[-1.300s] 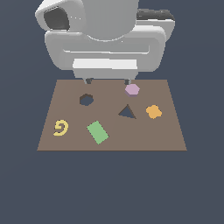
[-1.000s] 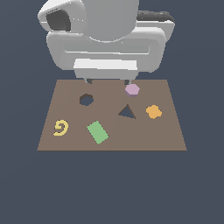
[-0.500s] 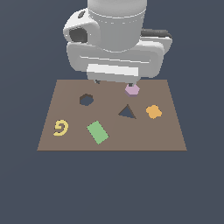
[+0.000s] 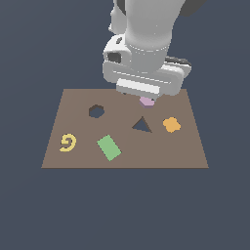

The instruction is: Insert a designated object into the corresponding slot on a board.

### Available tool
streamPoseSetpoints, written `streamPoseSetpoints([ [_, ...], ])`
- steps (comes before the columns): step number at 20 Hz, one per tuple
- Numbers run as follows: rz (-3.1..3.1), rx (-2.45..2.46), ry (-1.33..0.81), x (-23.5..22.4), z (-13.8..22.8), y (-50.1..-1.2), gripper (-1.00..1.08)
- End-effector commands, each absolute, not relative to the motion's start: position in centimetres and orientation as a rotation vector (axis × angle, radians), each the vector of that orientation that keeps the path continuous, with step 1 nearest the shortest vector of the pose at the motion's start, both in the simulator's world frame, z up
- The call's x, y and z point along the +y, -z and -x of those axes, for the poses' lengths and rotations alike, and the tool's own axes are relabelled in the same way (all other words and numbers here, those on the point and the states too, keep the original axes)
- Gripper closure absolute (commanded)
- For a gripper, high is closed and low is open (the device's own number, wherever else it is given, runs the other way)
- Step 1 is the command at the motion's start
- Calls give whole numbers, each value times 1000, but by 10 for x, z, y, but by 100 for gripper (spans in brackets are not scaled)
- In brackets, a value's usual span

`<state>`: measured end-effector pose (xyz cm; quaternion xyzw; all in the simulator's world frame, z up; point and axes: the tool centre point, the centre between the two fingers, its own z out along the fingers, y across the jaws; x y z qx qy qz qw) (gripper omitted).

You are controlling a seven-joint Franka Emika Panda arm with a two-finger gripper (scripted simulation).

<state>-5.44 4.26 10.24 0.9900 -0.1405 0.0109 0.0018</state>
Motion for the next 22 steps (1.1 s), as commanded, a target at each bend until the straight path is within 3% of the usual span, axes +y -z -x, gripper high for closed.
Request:
streamPoseSetpoints([
  [1, -3098, -503, -26, 52, 63, -88, -92],
  [22, -3071, -660, 0, 81, 83, -44, -92],
])
